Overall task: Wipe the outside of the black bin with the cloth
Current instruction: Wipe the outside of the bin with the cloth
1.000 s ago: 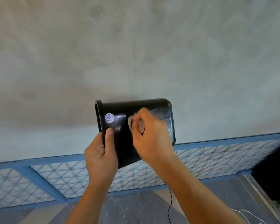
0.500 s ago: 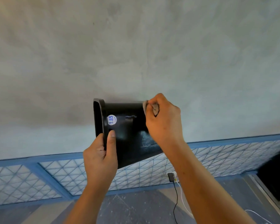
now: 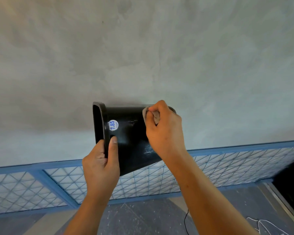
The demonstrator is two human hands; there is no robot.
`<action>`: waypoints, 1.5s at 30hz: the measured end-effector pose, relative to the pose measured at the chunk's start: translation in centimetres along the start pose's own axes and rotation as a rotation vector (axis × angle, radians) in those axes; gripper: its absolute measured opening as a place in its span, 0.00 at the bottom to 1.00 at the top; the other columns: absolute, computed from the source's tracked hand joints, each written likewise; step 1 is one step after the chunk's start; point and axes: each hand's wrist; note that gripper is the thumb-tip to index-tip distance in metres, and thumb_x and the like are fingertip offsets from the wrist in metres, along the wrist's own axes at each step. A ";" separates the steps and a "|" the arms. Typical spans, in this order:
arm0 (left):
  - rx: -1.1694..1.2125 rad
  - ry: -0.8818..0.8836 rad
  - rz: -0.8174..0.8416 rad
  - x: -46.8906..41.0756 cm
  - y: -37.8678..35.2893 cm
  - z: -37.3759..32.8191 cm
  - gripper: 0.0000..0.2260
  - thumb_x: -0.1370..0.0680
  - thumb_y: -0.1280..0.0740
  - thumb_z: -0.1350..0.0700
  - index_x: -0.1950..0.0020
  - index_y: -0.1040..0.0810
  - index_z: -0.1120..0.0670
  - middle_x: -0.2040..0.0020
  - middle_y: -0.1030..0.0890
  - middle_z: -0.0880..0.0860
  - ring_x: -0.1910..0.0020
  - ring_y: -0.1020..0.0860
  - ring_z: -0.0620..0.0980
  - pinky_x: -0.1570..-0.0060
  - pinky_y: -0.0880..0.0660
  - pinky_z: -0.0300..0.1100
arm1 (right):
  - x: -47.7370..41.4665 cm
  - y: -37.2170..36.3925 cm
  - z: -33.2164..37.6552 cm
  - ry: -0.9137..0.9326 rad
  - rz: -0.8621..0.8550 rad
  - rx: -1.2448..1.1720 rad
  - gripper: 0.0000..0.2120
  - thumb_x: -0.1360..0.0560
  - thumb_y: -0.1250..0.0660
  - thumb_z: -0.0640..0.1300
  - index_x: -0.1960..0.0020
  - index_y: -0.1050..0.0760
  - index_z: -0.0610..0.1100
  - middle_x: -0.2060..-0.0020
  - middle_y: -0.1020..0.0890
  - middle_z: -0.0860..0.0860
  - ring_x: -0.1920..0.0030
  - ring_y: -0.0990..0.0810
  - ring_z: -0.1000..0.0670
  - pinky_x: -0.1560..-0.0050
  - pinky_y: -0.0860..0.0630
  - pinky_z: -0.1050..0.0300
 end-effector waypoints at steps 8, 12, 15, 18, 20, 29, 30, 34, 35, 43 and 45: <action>0.000 0.011 -0.018 -0.4 0.3 -0.2 0.26 0.17 0.40 0.39 0.64 0.29 0.59 0.71 0.28 0.58 0.67 0.29 0.54 0.72 0.37 0.42 | -0.8 -1.0 0.2 -0.009 -0.052 -0.058 0.04 0.18 0.35 0.43 0.52 0.25 0.44 0.61 0.16 0.49 0.59 0.18 0.47 0.54 0.21 0.45; 0.012 0.060 -0.048 -1.0 0.4 0.3 0.24 0.14 0.37 0.47 0.63 0.29 0.62 0.69 0.27 0.61 0.70 0.32 0.48 0.71 0.38 0.41 | 1.8 -3.3 2.6 0.157 0.119 -0.077 0.04 0.17 0.36 0.46 0.47 0.24 0.46 0.55 0.18 0.50 0.56 0.19 0.50 0.55 0.20 0.50; 0.019 0.041 -0.045 -1.0 1.2 0.3 0.23 0.15 0.37 0.47 0.63 0.27 0.63 0.69 0.26 0.61 0.67 0.29 0.54 0.72 0.36 0.44 | 0.3 -2.6 0.5 0.031 0.032 -0.104 0.03 0.17 0.35 0.44 0.48 0.24 0.45 0.55 0.16 0.49 0.55 0.17 0.50 0.50 0.20 0.54; 0.023 0.017 -0.042 -0.7 1.6 0.0 0.25 0.17 0.39 0.42 0.64 0.29 0.61 0.72 0.28 0.58 0.70 0.31 0.49 0.73 0.37 0.39 | -0.6 -1.9 -0.3 -0.082 0.000 -0.083 0.04 0.17 0.36 0.44 0.48 0.25 0.45 0.56 0.17 0.49 0.54 0.18 0.49 0.49 0.20 0.47; 0.005 0.018 -0.045 -0.6 1.5 0.1 0.26 0.16 0.38 0.42 0.65 0.30 0.60 0.72 0.29 0.58 0.71 0.32 0.48 0.72 0.38 0.37 | 0.4 -2.7 1.3 0.012 0.032 -0.083 0.04 0.18 0.34 0.45 0.47 0.25 0.45 0.57 0.18 0.51 0.55 0.19 0.51 0.51 0.21 0.51; 0.019 0.035 -0.051 -0.7 3.0 0.8 0.28 0.17 0.40 0.36 0.62 0.25 0.60 0.69 0.23 0.58 0.65 0.26 0.55 0.71 0.30 0.48 | -0.8 -1.9 0.3 -0.063 0.009 -0.020 0.03 0.23 0.31 0.45 0.51 0.23 0.47 0.61 0.18 0.51 0.60 0.19 0.48 0.54 0.20 0.47; 0.011 0.033 -0.045 -0.6 2.9 0.7 0.28 0.16 0.40 0.36 0.62 0.26 0.59 0.69 0.24 0.58 0.65 0.26 0.54 0.73 0.32 0.44 | -0.9 -1.9 0.1 -0.086 0.018 -0.015 0.02 0.23 0.32 0.45 0.51 0.23 0.47 0.60 0.18 0.50 0.60 0.19 0.47 0.54 0.20 0.46; -0.004 0.027 -0.048 -0.5 2.5 0.0 0.26 0.19 0.41 0.39 0.65 0.29 0.60 0.72 0.28 0.56 0.70 0.30 0.48 0.73 0.37 0.36 | 0.6 -3.2 2.0 0.086 0.082 -0.023 0.04 0.25 0.31 0.44 0.51 0.22 0.48 0.61 0.18 0.51 0.61 0.20 0.50 0.56 0.20 0.53; 0.003 0.040 -0.050 -0.6 2.5 0.1 0.27 0.19 0.41 0.38 0.64 0.29 0.61 0.72 0.28 0.57 0.69 0.30 0.50 0.72 0.37 0.37 | 0.9 -3.3 2.3 0.112 0.113 -0.050 0.04 0.25 0.30 0.43 0.50 0.22 0.48 0.60 0.18 0.52 0.60 0.20 0.53 0.57 0.21 0.59; 0.027 0.032 -0.015 -0.6 2.0 -1.2 0.28 0.20 0.41 0.37 0.64 0.28 0.62 0.71 0.26 0.60 0.68 0.29 0.52 0.73 0.35 0.40 | -1.7 -1.3 -0.1 -0.012 -0.042 -0.027 0.01 0.23 0.32 0.44 0.54 0.24 0.49 0.60 0.18 0.50 0.60 0.20 0.49 0.54 0.21 0.48; 0.010 0.026 -0.018 -0.7 1.6 -1.5 0.28 0.20 0.42 0.37 0.65 0.29 0.62 0.72 0.28 0.59 0.70 0.30 0.48 0.73 0.37 0.37 | -0.6 -1.8 1.5 0.112 0.022 -0.078 0.04 0.25 0.31 0.41 0.53 0.22 0.49 0.60 0.18 0.52 0.59 0.20 0.51 0.53 0.21 0.53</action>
Point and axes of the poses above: each hand's wrist, its own x-axis away from the middle knuckle, its own y-axis out of the back of the hand, z = x × y
